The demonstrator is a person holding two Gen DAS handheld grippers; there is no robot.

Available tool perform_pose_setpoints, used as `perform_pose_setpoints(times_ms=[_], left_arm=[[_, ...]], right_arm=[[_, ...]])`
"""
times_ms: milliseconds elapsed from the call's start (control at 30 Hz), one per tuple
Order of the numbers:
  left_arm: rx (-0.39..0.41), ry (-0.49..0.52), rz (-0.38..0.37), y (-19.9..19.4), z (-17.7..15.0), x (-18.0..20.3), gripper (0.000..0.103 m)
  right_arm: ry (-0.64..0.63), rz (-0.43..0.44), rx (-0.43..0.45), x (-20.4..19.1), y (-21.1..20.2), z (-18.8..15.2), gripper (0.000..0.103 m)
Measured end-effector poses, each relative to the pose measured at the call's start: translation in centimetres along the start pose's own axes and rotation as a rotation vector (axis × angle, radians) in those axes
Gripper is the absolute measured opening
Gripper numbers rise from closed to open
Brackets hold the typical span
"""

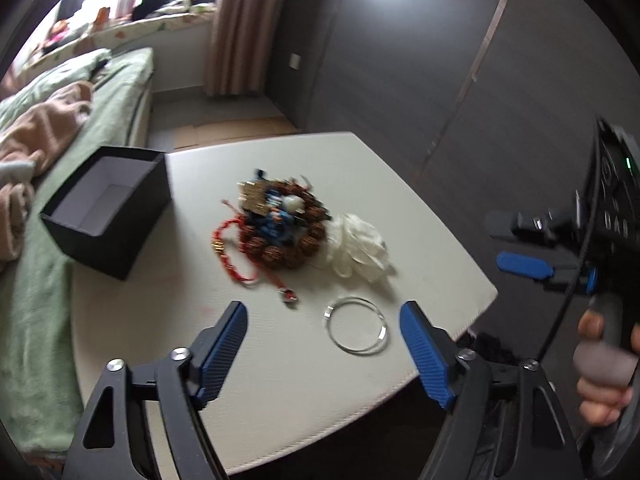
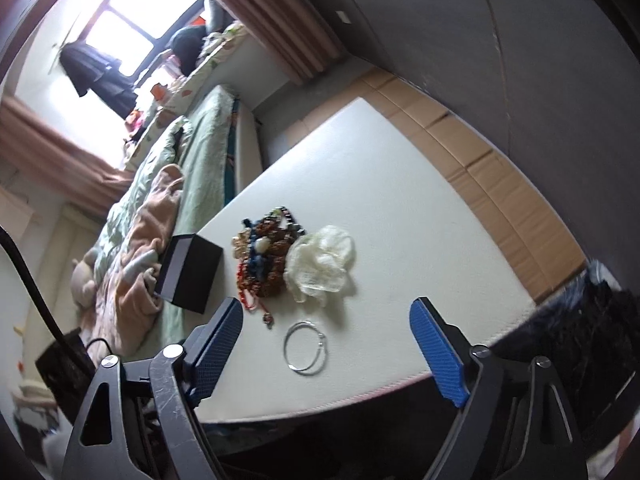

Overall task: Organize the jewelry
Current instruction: 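Reach the left tool to the silver bangle and close on it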

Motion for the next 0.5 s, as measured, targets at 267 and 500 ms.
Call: perform_pose_setpoints(times_ms=[267, 500], left_arm=[[-0.074, 0.059, -0.032, 3.0, -0.9, 3.2, 0.051], [-0.112, 0.077, -0.029, 5.4, -1.5, 4.6, 0.038]], right_arm=[[0.057, 0.046, -0.033, 1.4, 0.1, 0.2, 0.073], [0.080, 0.037, -0.050, 1.8, 0.4, -0.1, 0.070]])
Point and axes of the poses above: each gripper's, at about its wrist camera, not at the fingertips, and y roughly the way its jaws point, x to its right, z to its top, the point moved 1 cm from there along y, roughly the way its jaws point, and after that the axes turned 7 degrees about z, right-handed, at the moved point
